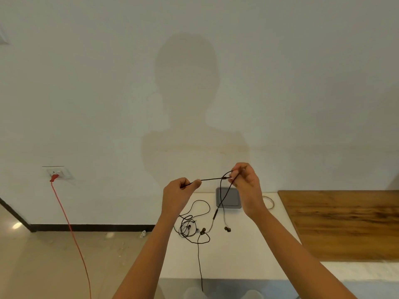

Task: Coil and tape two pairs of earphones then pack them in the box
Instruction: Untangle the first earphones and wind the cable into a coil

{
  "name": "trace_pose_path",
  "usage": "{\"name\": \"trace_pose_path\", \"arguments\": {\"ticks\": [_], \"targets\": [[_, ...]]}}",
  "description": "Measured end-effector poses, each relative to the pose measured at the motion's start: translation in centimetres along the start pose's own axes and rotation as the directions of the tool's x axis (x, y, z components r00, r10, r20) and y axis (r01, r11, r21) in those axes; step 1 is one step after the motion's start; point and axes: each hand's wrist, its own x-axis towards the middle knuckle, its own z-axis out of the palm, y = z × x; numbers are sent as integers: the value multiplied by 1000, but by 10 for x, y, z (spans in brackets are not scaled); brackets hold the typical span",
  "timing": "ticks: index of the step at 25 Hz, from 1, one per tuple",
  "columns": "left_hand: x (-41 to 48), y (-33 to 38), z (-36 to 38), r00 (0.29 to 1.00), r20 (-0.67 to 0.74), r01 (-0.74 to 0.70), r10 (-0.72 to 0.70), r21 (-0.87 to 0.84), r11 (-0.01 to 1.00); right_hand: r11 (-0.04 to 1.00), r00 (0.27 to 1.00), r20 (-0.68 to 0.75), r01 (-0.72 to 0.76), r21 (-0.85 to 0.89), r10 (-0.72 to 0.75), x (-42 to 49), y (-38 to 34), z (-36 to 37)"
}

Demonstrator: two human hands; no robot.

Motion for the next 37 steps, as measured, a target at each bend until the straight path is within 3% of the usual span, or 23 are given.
{"name": "trace_pose_path", "arguments": {"ticks": [1,3,6,9,13,15,19,23,25,29,34,36,37], "targets": [[-2,0,0,1000,17,-10,10,2,1000,968,990,-34,-127,217,138,4,-2,1],[-4,0,0,999,24,-30,29,23,999,769,918,14,-339,542,395,11,-8,-1],[-8,0,0,1000,-2,-28,28,61,998,586,830,53,-435,683,555,14,-5,-3],[-10,-2,-2,999,-49,-10,14,82,997,563,843,32,-387,730,537,13,-2,-1],[-5,-13,-15,997,-72,6,-2,64,998,623,940,80,-281,730,331,20,-7,-15],[-4,-14,-19,998,-66,-2,6,69,998,644,914,36,-311,699,403,25,-7,-20],[-1,-10,-17,994,-92,-44,50,63,997,721,732,-167,-555,415,660,24,9,-20],[2,-6,-18,994,-77,-69,77,101,993,612,604,-96,-780,133,791,14,24,-23],[4,-4,-21,992,-93,-80,91,111,991,635,638,19,-768,90,769,12,28,-30],[13,-1,-31,987,-110,-107,121,131,986,798,783,204,-602,13,587,10,41,-54],[20,7,-27,986,-76,-138,149,131,982,773,754,275,-631,55,596,6,49,-64],[22,9,-25,983,-65,-160,171,138,977,792,758,252,-607,-68,602,4,58,-66],[23,10,-25,981,-48,-177,187,153,972,803,767,240,-554,-220,595,2,65,-68]]}}
